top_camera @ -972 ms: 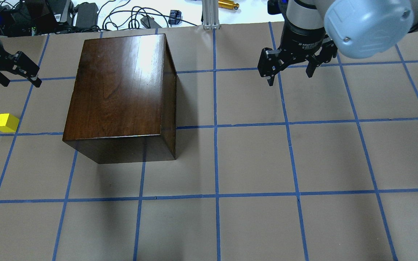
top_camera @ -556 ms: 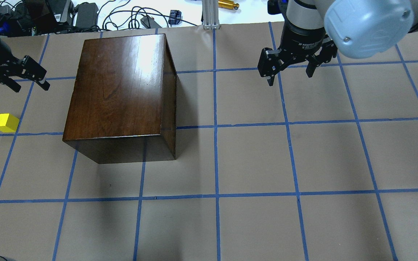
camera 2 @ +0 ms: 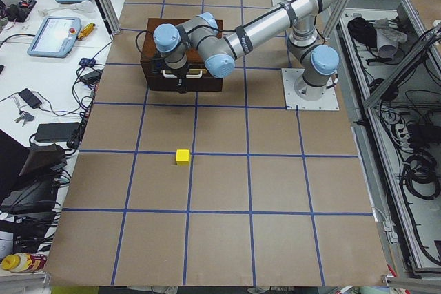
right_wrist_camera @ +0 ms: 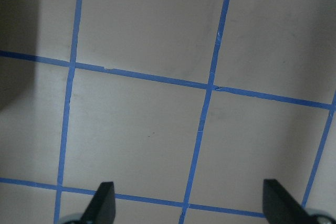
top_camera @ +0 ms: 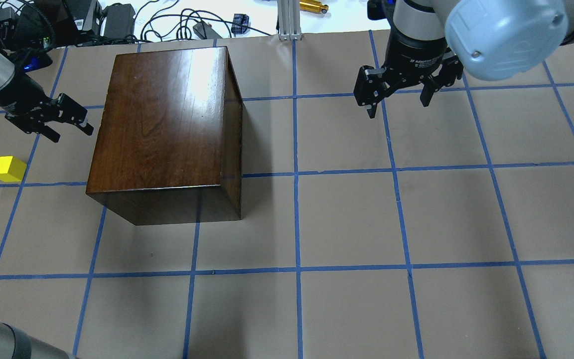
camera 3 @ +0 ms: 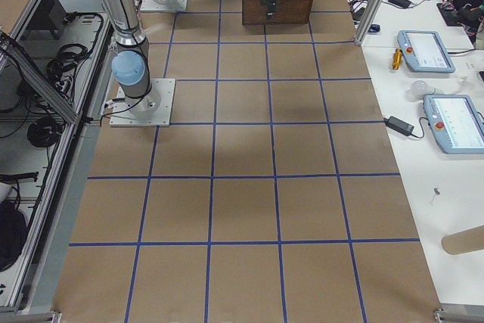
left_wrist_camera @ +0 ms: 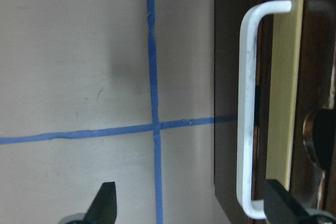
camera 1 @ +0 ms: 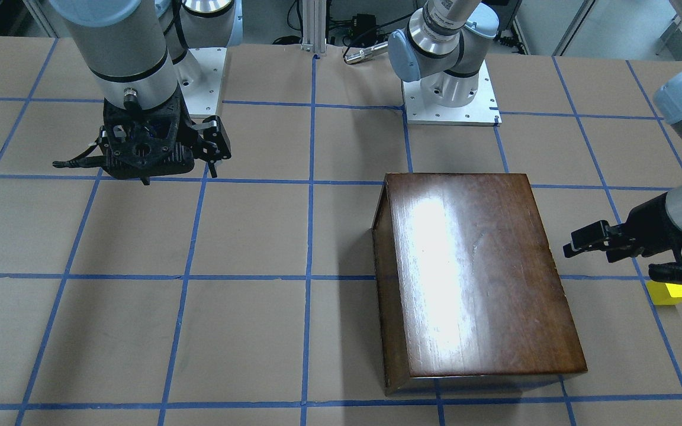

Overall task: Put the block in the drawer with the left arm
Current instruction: 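Lower the left gripper and grasp the white drawer handle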

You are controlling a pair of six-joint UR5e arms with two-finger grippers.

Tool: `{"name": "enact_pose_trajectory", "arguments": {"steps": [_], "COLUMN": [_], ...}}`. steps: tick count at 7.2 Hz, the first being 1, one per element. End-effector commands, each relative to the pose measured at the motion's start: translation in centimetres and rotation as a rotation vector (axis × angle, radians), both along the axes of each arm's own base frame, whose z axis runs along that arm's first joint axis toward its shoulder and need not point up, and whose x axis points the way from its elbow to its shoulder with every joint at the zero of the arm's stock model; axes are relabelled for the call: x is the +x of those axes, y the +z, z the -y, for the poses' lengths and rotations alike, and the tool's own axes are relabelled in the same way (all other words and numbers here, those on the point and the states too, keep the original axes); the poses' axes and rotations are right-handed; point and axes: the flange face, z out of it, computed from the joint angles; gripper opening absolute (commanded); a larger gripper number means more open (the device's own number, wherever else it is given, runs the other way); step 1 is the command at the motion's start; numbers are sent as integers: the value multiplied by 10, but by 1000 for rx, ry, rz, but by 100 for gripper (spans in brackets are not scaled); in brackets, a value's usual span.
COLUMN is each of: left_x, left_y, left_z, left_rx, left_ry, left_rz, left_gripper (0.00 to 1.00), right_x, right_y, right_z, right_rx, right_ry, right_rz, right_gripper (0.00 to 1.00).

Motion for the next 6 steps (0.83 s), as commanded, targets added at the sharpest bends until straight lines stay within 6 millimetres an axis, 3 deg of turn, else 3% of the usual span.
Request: {"name": "enact_pose_trajectory", "arguments": {"steps": [1, 6], "left_x": [-2, -3], "left_y": [-18, -42], "left_z": [4, 7], "left_rx": [10, 29], "left_ry": [21, 33], "left_rz": [-46, -83], "left_gripper": [100, 100], "right_x": [0, 0], "right_y": [0, 0], "right_z": [0, 0], "right_rx": [0, 0], "right_ry": [-1, 0], "right_rz": [0, 0], "right_gripper": [100, 100]}}
